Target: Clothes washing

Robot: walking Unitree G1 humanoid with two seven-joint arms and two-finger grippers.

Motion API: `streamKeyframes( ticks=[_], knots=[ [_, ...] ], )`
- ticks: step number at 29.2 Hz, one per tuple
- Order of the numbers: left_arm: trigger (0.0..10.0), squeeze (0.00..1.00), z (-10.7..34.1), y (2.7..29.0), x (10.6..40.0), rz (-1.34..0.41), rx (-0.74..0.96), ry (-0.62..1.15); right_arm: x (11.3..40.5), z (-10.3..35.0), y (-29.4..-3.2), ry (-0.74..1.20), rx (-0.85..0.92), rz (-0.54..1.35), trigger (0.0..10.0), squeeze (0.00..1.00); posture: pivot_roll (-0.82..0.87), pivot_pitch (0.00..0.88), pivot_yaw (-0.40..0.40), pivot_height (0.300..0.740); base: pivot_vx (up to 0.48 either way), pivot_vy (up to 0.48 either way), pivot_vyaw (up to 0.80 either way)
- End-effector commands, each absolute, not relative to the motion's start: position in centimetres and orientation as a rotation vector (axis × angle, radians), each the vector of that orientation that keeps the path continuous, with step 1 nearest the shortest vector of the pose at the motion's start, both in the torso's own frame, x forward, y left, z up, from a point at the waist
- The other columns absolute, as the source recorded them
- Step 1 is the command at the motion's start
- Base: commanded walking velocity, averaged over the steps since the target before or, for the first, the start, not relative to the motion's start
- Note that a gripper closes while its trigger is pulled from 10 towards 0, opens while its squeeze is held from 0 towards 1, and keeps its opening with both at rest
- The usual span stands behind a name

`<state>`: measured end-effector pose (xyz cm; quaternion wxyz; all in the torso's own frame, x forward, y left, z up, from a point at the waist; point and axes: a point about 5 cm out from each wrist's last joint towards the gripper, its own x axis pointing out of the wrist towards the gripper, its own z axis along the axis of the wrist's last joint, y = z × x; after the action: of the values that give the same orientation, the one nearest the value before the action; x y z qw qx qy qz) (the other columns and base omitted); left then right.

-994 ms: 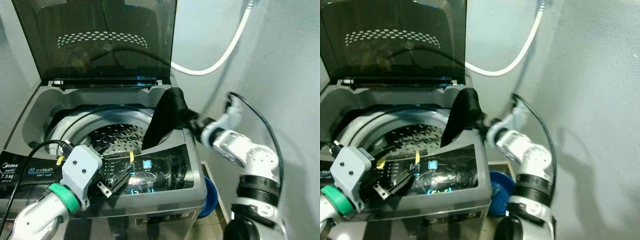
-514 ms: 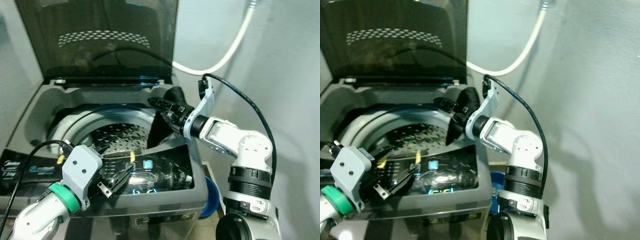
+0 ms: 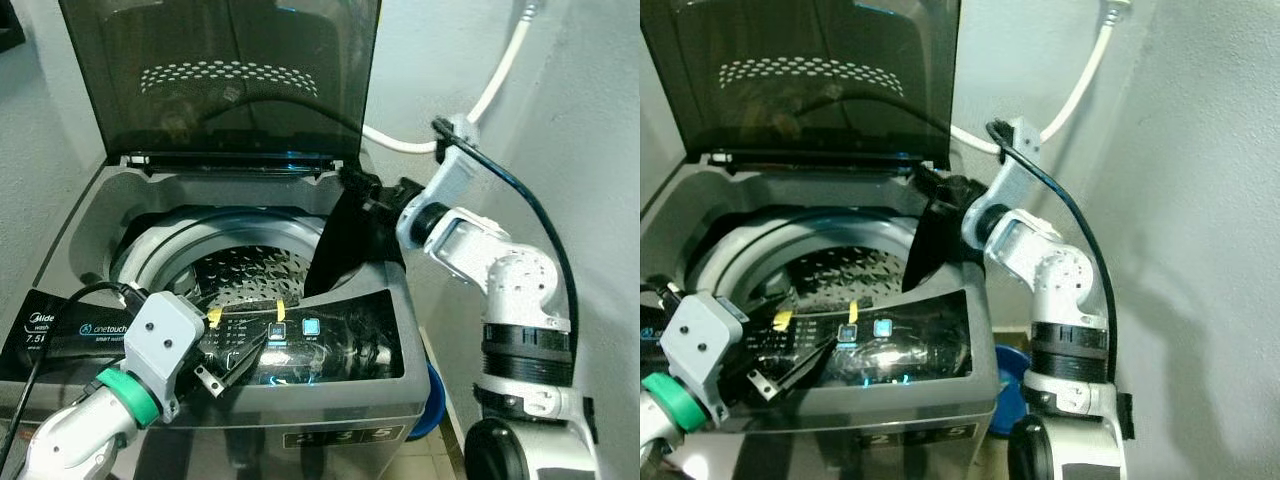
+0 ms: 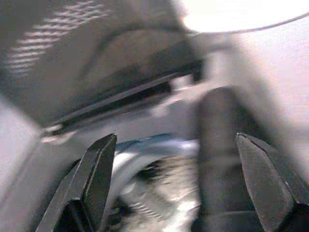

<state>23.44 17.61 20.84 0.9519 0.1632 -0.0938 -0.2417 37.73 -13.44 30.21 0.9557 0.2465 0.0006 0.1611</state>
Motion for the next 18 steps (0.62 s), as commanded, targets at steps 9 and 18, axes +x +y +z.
streamKeyframes(
  ticks=[9,18],
  knots=[
    [10.0,0.0,20.6,17.6,23.2,-0.505,0.343,-0.181,37.7,21.9,-14.2,0.299,0.597,0.178,10.0,0.0,0.13,0.062,0.034,0.74,0.0,0.0,0.0],
    [10.0,0.0,20.7,17.4,23.4,-0.516,0.34,-0.187,37.3,19.8,-12.3,0.467,0.987,0.245,10.0,0.0,0.12,0.057,0.039,0.74,0.0,0.0,0.0]
  ],
)
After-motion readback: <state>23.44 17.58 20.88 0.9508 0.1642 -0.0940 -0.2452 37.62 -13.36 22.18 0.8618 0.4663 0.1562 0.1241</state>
